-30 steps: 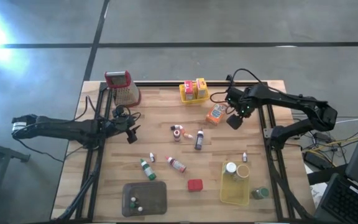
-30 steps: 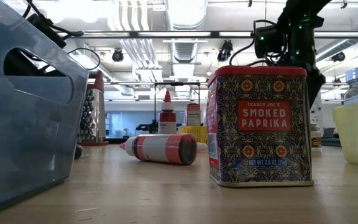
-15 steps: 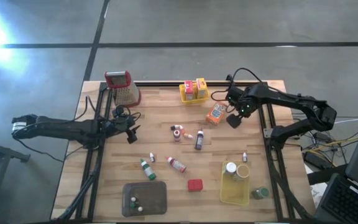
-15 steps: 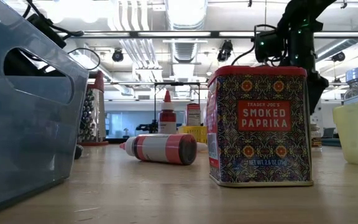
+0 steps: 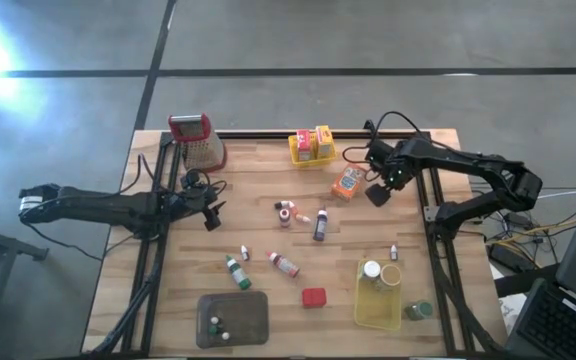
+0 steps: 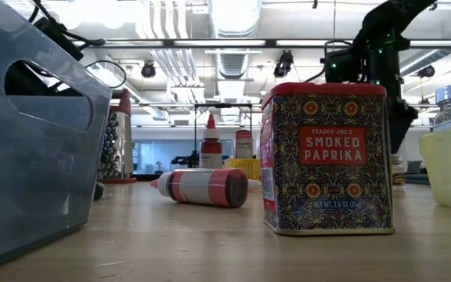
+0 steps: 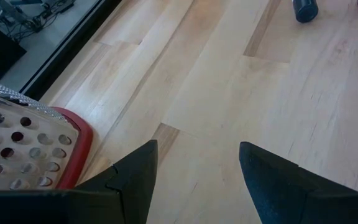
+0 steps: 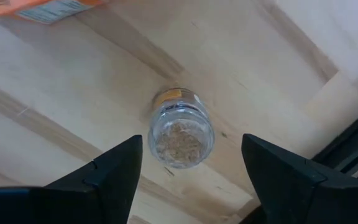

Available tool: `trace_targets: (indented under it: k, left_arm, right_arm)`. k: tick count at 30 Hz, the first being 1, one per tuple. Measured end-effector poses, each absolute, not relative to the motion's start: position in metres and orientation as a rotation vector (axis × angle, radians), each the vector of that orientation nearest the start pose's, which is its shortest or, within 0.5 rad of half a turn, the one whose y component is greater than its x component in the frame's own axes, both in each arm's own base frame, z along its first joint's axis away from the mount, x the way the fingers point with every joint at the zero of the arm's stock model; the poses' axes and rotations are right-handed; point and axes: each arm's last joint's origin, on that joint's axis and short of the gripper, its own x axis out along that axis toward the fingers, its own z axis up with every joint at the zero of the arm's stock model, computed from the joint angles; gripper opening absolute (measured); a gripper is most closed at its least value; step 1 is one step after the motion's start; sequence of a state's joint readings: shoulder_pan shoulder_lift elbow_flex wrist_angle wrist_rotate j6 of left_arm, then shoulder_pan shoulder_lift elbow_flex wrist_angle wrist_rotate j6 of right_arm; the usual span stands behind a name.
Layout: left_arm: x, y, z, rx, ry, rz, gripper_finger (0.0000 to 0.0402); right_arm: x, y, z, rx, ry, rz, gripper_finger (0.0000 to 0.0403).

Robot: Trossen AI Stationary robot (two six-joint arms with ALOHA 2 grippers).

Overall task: Pick & Place Kitchen Items
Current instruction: Put the red seasoning can into the bottom yellow bin

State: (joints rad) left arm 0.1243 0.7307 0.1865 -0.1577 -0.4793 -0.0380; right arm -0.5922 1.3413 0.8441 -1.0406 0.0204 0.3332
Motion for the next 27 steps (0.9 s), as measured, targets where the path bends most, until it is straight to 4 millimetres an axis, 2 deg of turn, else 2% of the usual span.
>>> trace_targets:
  k: [3,6,11,14,19,22,27]
  left_arm:
    - [0.133,0.03,0.144,0.091,0.69,0.591,0.0232]
    - [0.133,0.03,0.144,0.09,0.69,0.592,0.0232]
    - [0.133,0.03,0.144,0.09,0.69,0.592,0.0232]
    - [0.133,0.03,0.144,0.09,0.69,0.592,0.0232]
    - [0.133,0.03,0.144,0.091,0.69,0.592,0.0232]
    - [0.133,0.03,0.144,0.091,0.69,0.591,0.0232]
    - [0.133,0.03,0.144,0.091,0.69,0.591,0.0232]
  right_arm:
    - [0.177,-0.119,0.212,0.683,1.37,-0.723,0.0259]
    - [0.185,-0.12,0.225,0.67,1.323,-0.633,0.0252]
    - [0.21,-0.098,0.244,0.607,1.25,-0.388,0.0242]
    - [0.228,-0.071,0.256,0.496,1.218,-0.257,0.0235]
    - [0.253,-0.015,0.283,0.274,1.105,-0.123,0.0228]
    - [0.258,0.02,0.302,0.165,1.033,-0.073,0.0226]
    - [0.26,0.068,0.327,0.141,0.912,0.056,0.0234]
